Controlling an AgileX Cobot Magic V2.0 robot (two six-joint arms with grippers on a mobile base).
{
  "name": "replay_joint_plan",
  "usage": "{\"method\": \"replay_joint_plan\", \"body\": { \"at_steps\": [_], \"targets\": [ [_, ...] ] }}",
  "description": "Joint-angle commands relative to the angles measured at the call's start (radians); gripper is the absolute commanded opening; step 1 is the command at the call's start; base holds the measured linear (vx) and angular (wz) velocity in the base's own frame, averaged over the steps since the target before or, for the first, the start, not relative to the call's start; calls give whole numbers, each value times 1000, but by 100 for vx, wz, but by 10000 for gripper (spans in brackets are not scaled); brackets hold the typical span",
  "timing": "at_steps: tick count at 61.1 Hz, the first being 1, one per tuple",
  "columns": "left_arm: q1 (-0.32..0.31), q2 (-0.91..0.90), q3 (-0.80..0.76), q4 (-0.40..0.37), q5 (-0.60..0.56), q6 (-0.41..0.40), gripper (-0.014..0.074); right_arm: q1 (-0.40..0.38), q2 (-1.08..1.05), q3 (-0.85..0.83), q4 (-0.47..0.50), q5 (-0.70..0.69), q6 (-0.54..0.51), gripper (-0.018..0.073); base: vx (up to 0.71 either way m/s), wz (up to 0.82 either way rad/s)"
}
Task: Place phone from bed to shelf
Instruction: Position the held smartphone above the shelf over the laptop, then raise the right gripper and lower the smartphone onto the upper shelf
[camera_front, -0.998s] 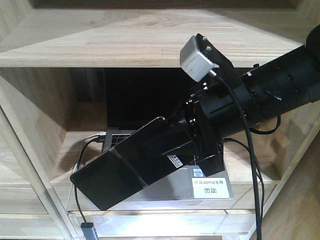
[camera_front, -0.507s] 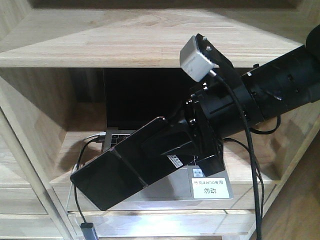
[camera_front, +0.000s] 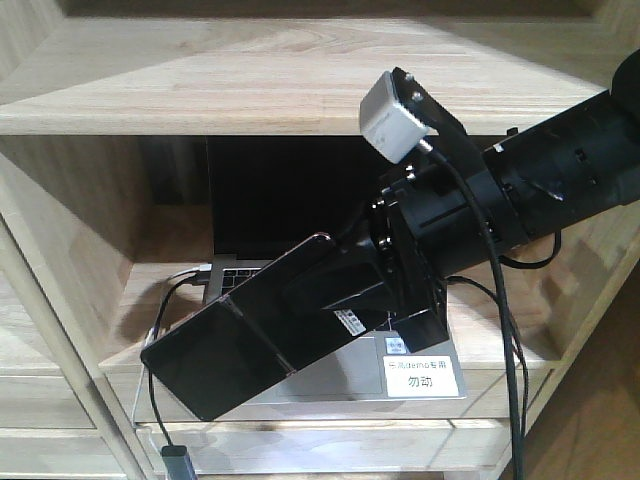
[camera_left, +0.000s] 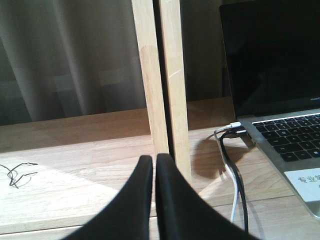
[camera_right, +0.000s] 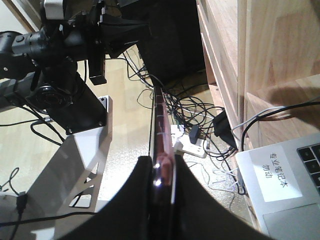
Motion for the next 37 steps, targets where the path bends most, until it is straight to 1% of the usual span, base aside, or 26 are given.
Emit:
{"method": "replay_joint_plan", "body": {
  "at_steps": [1, 9, 16, 37],
  "targets": [
    [-3, -4, -23, -9, -72, -6, 1, -2, -38, -28, 93, 49, 9, -2, 0, 0],
    [-3, -4, -23, -9, -72, -6, 1, -2, -52, -28, 167, 36, -2, -2, 0, 0],
    [-3, -4, -23, -9, -72, -6, 1, -2, -77, -28, 234, -16, -19, -2, 0, 0],
    [-3, -4, -23, -9, -72, -6, 1, -2, -163, -28, 365, -283, -70, -2, 0, 0]
  ]
}}
